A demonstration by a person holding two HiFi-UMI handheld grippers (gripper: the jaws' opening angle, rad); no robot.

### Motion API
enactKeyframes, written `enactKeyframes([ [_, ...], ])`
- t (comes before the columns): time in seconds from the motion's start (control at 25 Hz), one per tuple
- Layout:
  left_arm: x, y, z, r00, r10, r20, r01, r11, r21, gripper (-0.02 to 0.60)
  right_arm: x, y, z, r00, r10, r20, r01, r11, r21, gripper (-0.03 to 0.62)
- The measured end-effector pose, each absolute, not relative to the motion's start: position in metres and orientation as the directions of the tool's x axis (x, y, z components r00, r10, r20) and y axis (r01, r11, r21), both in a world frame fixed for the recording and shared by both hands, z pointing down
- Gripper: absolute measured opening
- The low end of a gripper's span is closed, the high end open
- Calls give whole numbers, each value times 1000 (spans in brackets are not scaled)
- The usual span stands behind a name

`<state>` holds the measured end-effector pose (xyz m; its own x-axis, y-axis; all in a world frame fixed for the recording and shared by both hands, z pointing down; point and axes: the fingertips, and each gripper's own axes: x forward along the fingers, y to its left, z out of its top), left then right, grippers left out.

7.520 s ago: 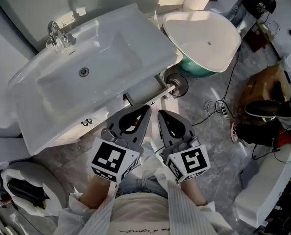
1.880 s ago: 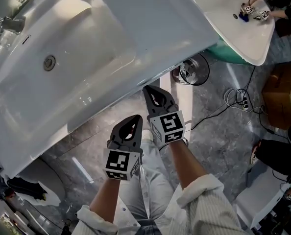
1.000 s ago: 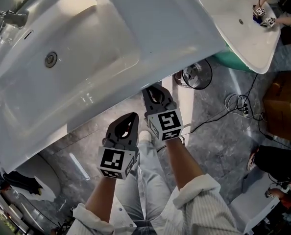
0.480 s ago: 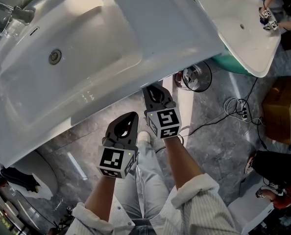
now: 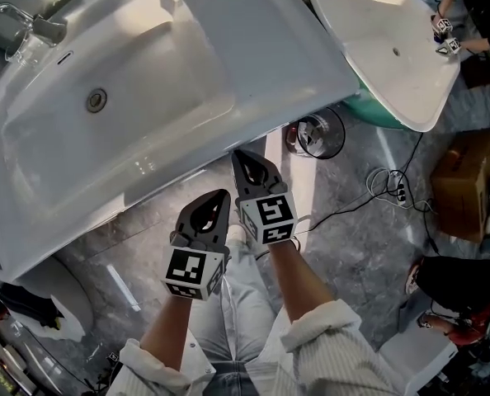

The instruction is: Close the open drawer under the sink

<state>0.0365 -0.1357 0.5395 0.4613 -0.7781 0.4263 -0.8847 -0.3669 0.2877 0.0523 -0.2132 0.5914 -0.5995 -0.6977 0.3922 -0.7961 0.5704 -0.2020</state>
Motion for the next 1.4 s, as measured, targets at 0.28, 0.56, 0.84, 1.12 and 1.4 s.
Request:
enactKeyframes([
  [0.28, 35, -135, 511, 465, -790, 400, -882, -378, 280, 17, 59, -186, 573, -592, -684, 426, -798, 572, -190, 11],
  [0.56, 23, -119, 470, 470, -795, 384, -879, -378, 291, 17, 57, -163, 519, -592, -689, 418, -798, 575, -182, 11],
  [0.84, 11, -103, 412, 463, -824, 326, -874, -363, 322, 17, 43, -148, 420, -624, -724, 294, -781, 587, -212, 11],
  [1.12, -8, -106, 332, 454, -866, 210, -874, -386, 296, 17, 28, -127, 321, -721, -674, 158, -692, 696, -190, 11],
  [1.4, -19, -99, 262, 469, -876, 115, -861, -424, 283, 17, 24, -106, 248, -794, -599, 98, -607, 782, -141, 11],
])
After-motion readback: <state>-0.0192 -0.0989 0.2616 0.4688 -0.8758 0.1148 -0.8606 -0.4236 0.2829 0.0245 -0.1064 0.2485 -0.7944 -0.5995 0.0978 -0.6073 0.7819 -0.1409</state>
